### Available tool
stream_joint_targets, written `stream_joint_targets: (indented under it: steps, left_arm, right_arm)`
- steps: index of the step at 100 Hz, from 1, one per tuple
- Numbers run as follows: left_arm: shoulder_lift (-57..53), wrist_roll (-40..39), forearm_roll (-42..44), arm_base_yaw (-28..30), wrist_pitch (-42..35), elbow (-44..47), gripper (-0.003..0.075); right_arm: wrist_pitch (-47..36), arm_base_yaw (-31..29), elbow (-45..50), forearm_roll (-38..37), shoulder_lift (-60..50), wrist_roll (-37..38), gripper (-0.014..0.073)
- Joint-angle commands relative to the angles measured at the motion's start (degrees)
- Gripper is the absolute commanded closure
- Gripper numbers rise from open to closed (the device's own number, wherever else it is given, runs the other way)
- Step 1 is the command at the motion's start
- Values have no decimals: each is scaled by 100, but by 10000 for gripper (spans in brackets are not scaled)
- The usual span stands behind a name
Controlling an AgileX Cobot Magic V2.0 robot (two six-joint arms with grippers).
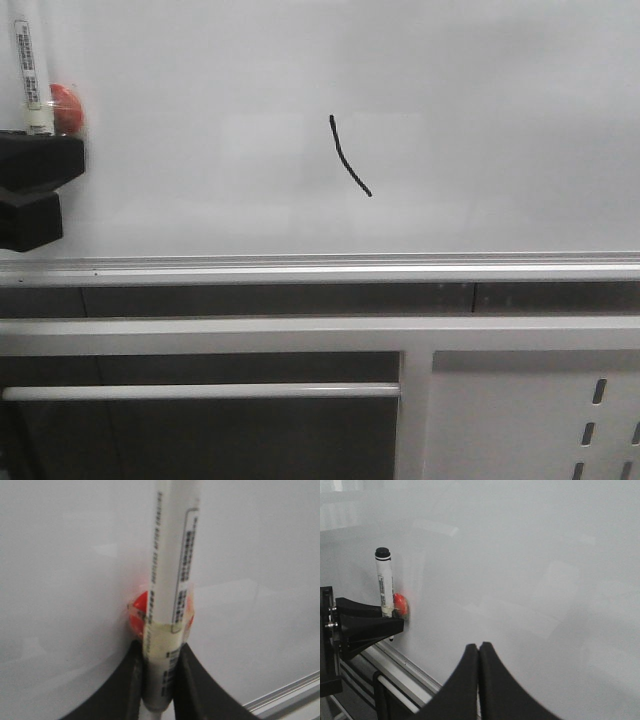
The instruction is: Write number 1 on whiteboard
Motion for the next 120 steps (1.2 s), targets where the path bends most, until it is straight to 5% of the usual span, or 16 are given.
stream_joint_targets:
  steps: [1, 28, 61, 95, 120]
  left_arm:
    - [-62, -33, -276, -11, -1159, -204, 738]
    - [-62, -33, -276, -11, -1159, -206, 729]
    - [-62, -33, -276, -11, -1159, -216, 477]
    - [-62, -33, -213, -11, -1159, -205, 450]
    - [-88, -33, -237, -11, -1163, -158, 332]
  right_arm:
    - [-136, -10, -152, -290, -111, -64, 673]
    - [-136, -10, -152, -290, -111, -64, 673]
    - [-136, -10, -152, -290, -111, -64, 673]
    - [-136, -10, -152, -290, -111, -64, 673]
    - [-136, -10, -152, -290, -111, -64, 673]
